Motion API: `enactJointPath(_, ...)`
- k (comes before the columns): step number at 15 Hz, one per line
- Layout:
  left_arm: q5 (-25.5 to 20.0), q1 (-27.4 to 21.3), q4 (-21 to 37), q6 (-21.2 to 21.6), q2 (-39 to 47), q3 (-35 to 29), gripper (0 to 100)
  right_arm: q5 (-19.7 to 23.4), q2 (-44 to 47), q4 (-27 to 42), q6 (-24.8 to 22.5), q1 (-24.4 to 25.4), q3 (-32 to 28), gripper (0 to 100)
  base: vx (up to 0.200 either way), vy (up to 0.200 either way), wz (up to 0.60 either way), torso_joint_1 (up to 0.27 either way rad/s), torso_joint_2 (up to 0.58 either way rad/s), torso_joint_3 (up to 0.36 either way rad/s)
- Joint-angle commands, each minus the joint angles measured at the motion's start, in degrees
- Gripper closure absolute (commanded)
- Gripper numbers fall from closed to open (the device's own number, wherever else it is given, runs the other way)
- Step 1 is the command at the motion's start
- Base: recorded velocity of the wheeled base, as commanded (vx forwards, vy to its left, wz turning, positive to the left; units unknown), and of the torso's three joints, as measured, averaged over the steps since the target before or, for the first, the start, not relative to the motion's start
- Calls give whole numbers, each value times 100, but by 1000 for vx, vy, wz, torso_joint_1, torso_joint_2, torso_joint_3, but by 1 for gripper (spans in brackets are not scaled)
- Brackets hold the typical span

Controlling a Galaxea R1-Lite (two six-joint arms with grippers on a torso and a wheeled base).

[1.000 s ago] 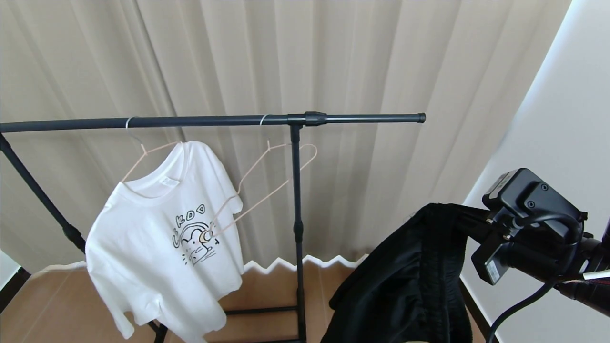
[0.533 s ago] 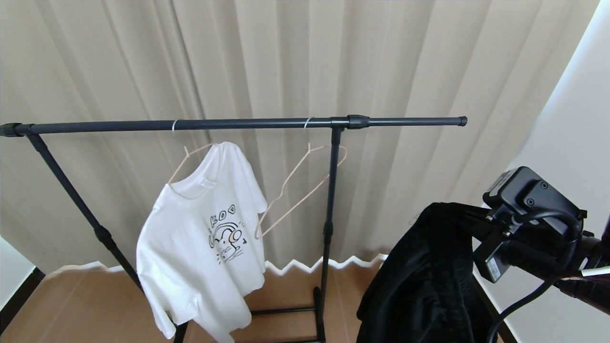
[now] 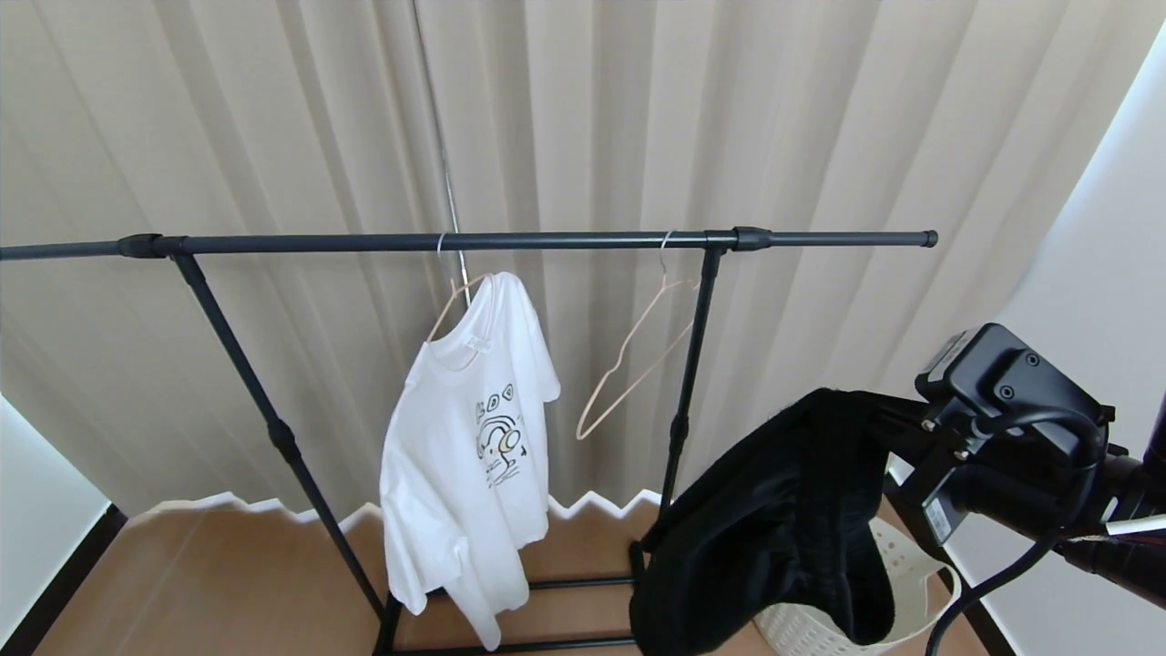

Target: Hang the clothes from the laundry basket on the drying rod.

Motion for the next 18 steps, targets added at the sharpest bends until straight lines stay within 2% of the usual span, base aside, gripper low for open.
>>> enactJointPath(1, -3, 2, -3, 2, 7, 1, 0, -8, 3, -12, -1, -8, -11, 100, 0, 0, 0, 0, 0, 0)
enactJointPath(10, 6, 2, -3, 2, 7, 1, 0, -17, 12, -12, 8, 0, 6, 100, 0, 0, 0, 0, 0, 0)
enactJointPath(11, 6, 2, -3, 2, 7, 1, 0, -17, 12, -21, 17, 0, -2, 100, 0, 0, -600, -2, -7, 2)
enactJointPath(15, -3, 2, -3, 11, 7, 1, 0, 0, 249, -671, 26, 18, 130, 100, 0, 0, 0, 0, 0, 0)
enactJointPath(16, -3, 2, 6, 11, 7, 1, 0, -44, 364, -953, 17, 44, 182, 100, 0, 0, 0, 0, 0, 0)
enactJointPath(18, -47, -33, 14, 46, 95, 1, 0, -219, 416, -1049, 61, 273, 226, 100, 0, 0, 0, 0, 0, 0)
